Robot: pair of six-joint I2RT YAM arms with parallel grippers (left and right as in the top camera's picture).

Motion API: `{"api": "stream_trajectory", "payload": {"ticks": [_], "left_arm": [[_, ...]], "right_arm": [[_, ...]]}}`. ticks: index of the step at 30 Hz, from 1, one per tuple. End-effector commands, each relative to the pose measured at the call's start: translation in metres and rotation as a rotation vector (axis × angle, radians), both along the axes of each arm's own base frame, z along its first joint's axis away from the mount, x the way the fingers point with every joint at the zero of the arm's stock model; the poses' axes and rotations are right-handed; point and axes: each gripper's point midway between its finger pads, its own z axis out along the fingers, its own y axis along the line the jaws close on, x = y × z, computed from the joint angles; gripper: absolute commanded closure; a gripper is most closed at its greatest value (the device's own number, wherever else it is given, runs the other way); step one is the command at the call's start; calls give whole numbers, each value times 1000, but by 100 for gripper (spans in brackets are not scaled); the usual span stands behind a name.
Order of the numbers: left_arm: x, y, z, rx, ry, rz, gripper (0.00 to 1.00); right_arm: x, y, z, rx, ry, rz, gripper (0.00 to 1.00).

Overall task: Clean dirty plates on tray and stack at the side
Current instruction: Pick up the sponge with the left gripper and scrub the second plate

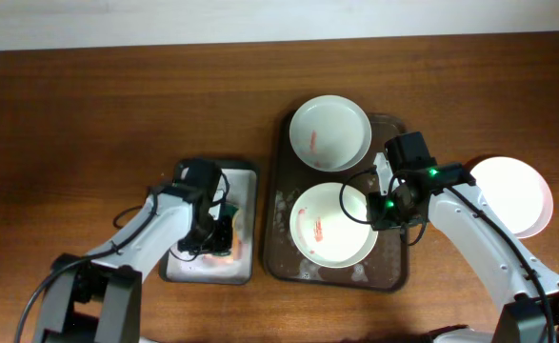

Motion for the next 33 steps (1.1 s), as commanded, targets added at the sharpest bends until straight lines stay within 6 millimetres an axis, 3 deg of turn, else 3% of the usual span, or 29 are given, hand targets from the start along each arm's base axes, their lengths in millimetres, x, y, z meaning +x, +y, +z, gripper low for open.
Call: {"api": "stream_trajectory", "payload": {"ticks": [1, 5, 11, 13, 15, 19, 21, 22, 25, 26, 27, 33], "left_arm": [[-13, -2, -17, -21, 32, 31, 100], [5, -7, 15, -18, 38, 39, 100], [49, -21, 92, -53, -67, 18, 100], [58, -36, 115, -96, -121, -25, 100], [59, -54, 124, -123, -155, -72, 100], [53, -101, 128, -168, -215, -190, 100], [54, -120, 129, -195, -240, -186, 100], [54, -126, 129, -204, -244, -177, 100], [52, -146, 121, -237, -228, -195, 100], [49, -154, 116, -256, -208, -202, 100], [47, -163, 108, -276, -182, -207, 100], [24, -224, 48, -400, 26, -185, 100]], "right_arm": [[0, 0, 1, -5, -6, 12, 61], [0, 0, 1, -6, -6, 13, 61], [3, -7, 0, -43, -15, -33, 61], [9, -11, -2, -53, -36, -68, 61], [12, -13, -6, -50, -36, -78, 61], [6, -15, -34, -44, 72, -93, 61], [1, -5, -48, 7, 134, -68, 61], [-1, -3, -55, 14, 159, -64, 72], [-1, -4, -70, 5, 193, -76, 87], [0, -4, -74, 5, 201, -97, 95], [2, -5, -77, 7, 203, -124, 96], [7, -13, -76, 21, 196, -185, 96]]}}
